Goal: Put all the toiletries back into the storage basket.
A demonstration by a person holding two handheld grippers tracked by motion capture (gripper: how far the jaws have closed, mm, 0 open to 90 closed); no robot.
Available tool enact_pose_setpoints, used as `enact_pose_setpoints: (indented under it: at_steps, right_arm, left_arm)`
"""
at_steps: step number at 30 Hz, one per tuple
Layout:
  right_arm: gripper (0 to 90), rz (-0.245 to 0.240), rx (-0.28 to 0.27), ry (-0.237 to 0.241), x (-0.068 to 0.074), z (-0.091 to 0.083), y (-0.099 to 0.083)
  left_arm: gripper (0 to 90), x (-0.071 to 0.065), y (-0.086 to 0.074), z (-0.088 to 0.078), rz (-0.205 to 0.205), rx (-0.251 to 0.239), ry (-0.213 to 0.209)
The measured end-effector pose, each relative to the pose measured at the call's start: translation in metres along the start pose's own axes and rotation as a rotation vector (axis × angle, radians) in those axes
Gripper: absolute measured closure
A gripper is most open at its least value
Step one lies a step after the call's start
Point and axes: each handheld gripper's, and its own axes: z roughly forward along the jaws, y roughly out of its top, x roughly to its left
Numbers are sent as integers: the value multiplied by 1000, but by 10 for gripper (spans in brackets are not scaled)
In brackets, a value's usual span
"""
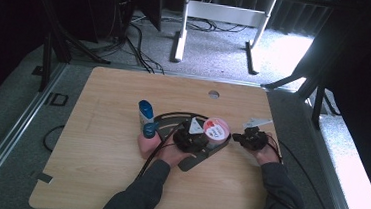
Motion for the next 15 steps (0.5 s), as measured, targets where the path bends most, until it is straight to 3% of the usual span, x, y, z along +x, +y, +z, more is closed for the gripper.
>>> enact_pose_setpoints:
  at_steps: [6,15]
  right_arm:
    - [899,25,7,4,-1,3,-1]
    - [900,26,6,13,-1,4,-5]
  left_arm:
    - [597,0,1,0,-1,3,1]
    - [598,0,3,1,-4,12,5]
